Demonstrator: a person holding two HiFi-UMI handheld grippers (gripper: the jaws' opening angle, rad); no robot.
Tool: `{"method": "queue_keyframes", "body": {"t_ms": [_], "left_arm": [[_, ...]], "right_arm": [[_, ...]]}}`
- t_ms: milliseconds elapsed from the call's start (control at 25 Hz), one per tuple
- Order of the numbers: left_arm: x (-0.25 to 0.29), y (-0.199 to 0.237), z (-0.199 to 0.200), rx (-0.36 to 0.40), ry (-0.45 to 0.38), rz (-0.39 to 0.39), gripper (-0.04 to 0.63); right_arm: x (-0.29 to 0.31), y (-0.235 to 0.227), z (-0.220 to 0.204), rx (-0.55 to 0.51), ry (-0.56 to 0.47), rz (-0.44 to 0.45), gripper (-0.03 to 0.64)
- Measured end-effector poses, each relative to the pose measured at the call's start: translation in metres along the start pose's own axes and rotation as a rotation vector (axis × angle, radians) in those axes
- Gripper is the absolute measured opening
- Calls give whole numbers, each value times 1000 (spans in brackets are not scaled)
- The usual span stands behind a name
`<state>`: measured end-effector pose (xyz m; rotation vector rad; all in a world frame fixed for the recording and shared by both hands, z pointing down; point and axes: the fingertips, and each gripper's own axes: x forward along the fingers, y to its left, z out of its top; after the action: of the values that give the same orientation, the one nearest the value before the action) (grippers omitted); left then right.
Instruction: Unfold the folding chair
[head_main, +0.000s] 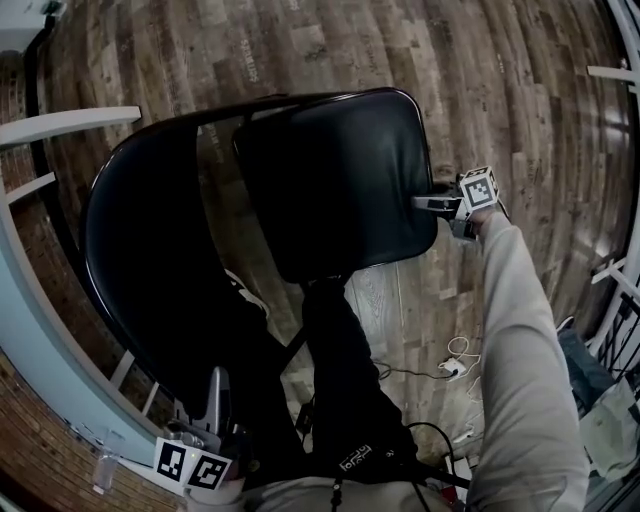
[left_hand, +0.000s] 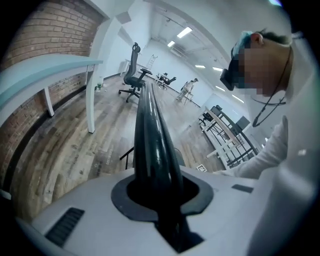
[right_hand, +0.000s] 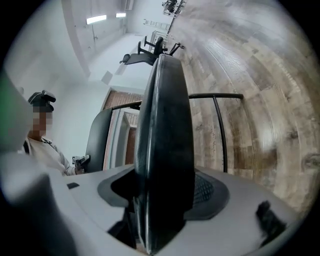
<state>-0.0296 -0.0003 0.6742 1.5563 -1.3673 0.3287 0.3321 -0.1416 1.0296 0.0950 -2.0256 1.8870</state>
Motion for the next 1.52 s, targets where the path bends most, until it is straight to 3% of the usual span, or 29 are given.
{"method": "queue_keyframes", "body": {"t_ms": [80,160,200,240,360,440,600,760,920,1120,1360,1520], "left_arm": [[2,-2,-3,17,6,-30,78],[5,-4,-6,85,23,-54,81],[4,-4,-5,131,29,-47,114],[2,-2,-2,178,29,-30,199],[-18,7,12,311,17,17,344],[-41,11,18,332,18,25,400],[-87,11,41,344,-41,28,428],[-129,-22,78,350,-104,-45,434],[-206,-67,115,463,-167,-126,434],[-281,-89,162,564,-321,-233,434],[-365,-114,205,643,-503,-356,433],[-404,-151,223,702,-587,-426,402]], "right_arm": [[2,-4,1,-5,-17,-20,276],[3,-5,0,-9,-12,-76,290],[3,-4,0,-19,-3,-124,312],[0,-4,1,-35,3,-186,333],[-31,-11,2,-101,-5,-426,364],[-58,13,-2,-165,-4,-539,364],[-71,123,5,-330,-46,-525,364],[-66,253,4,-425,-73,-529,364],[-74,397,-3,-520,-144,-566,362],[-90,566,15,-699,-315,-625,362],[-83,727,-8,-904,-498,-661,362],[-71,815,-25,-1041,-549,-714,352]]}}
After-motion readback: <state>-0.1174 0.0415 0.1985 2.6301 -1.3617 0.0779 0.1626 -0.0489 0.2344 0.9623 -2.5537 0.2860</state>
